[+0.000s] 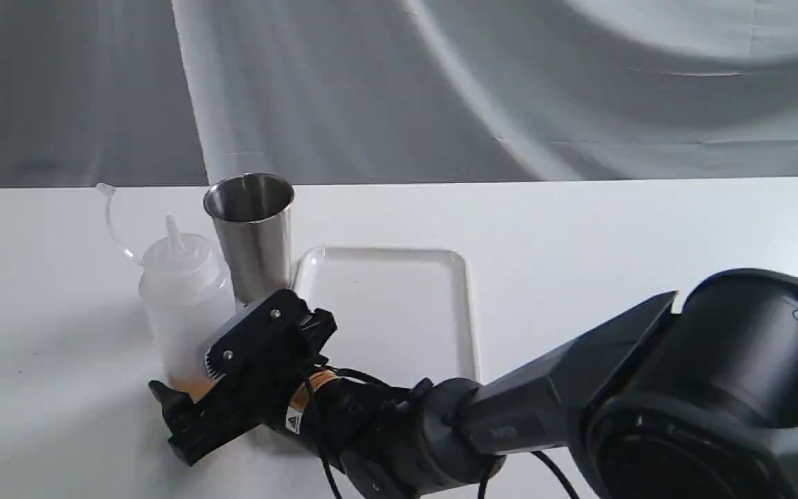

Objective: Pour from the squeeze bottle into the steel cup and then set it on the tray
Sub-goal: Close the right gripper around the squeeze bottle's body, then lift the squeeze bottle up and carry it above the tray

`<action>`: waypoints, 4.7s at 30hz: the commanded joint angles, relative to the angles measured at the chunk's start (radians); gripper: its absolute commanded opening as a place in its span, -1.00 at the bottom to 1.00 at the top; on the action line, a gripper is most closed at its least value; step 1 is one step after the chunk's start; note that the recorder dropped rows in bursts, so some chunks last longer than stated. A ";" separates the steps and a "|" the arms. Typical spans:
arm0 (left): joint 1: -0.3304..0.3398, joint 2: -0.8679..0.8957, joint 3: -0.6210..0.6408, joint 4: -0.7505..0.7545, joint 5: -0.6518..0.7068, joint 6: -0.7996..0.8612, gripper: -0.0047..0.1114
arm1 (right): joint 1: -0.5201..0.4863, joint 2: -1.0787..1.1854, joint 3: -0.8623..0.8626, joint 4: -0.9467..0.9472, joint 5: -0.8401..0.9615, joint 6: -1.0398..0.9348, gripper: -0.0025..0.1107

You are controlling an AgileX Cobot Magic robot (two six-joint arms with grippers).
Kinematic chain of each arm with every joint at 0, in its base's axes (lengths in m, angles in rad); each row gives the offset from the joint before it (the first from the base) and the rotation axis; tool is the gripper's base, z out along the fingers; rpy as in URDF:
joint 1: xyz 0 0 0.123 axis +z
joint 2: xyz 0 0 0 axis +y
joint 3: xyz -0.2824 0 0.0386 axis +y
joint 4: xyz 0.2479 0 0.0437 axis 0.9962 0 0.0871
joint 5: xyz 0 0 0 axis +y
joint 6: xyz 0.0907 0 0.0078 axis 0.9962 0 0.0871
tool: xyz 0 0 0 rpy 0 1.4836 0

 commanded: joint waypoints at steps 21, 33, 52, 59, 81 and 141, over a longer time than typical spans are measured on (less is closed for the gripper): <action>0.001 -0.005 0.004 0.003 -0.010 -0.003 -0.78 | -0.009 0.071 -0.146 0.000 0.009 -0.008 0.90; 0.001 -0.005 0.004 0.004 -0.010 -0.003 -0.78 | -0.009 0.083 -0.156 0.000 0.013 -0.010 0.51; 0.001 -0.005 0.004 0.004 -0.010 -0.003 -0.78 | -0.009 0.046 -0.156 -0.012 0.002 -0.068 -0.96; 0.001 -0.005 0.004 0.004 -0.010 -0.003 -0.78 | -0.006 0.001 -0.156 -0.038 0.002 -0.093 -0.96; 0.001 -0.005 0.004 0.004 -0.010 -0.003 -0.78 | -0.001 -0.385 0.101 -0.078 -0.062 -0.117 -0.96; 0.001 -0.005 0.004 0.004 -0.010 -0.003 -0.78 | -0.306 -0.634 0.118 -0.064 0.624 -0.291 -0.96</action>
